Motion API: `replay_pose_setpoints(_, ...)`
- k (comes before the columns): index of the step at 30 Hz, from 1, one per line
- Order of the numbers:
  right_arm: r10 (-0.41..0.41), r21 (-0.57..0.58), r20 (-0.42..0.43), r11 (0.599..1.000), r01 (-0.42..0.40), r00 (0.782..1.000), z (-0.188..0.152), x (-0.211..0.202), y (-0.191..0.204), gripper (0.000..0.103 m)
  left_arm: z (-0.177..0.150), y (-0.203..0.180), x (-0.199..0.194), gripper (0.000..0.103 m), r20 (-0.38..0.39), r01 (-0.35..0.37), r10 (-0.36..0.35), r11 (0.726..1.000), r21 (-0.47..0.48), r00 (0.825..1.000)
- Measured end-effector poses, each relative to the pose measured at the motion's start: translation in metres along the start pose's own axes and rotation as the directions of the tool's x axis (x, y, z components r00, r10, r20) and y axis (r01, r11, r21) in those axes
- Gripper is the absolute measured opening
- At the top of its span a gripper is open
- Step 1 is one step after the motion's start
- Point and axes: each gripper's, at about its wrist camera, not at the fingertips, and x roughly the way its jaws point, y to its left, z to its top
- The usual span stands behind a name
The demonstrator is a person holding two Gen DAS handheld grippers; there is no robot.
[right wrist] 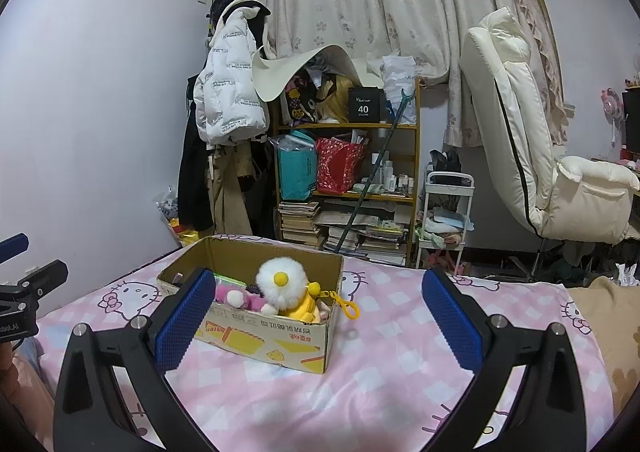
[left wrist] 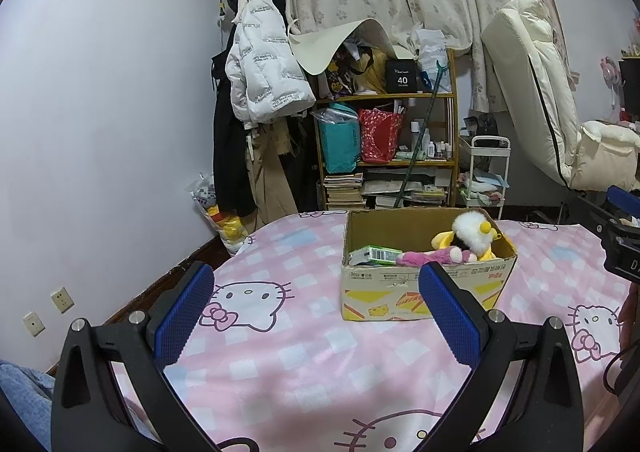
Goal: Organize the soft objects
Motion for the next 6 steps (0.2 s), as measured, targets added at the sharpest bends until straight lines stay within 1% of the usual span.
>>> replay_pose_setpoints(6,0.001,-0.002,-0.005,1.0,-0.001,1.0,-0.0003,-0.0002,0.0002,0.103,-0.0016,0.0,0.0007,0.101,-0.003,0.004,-0.003,1.0,0.004,1.0)
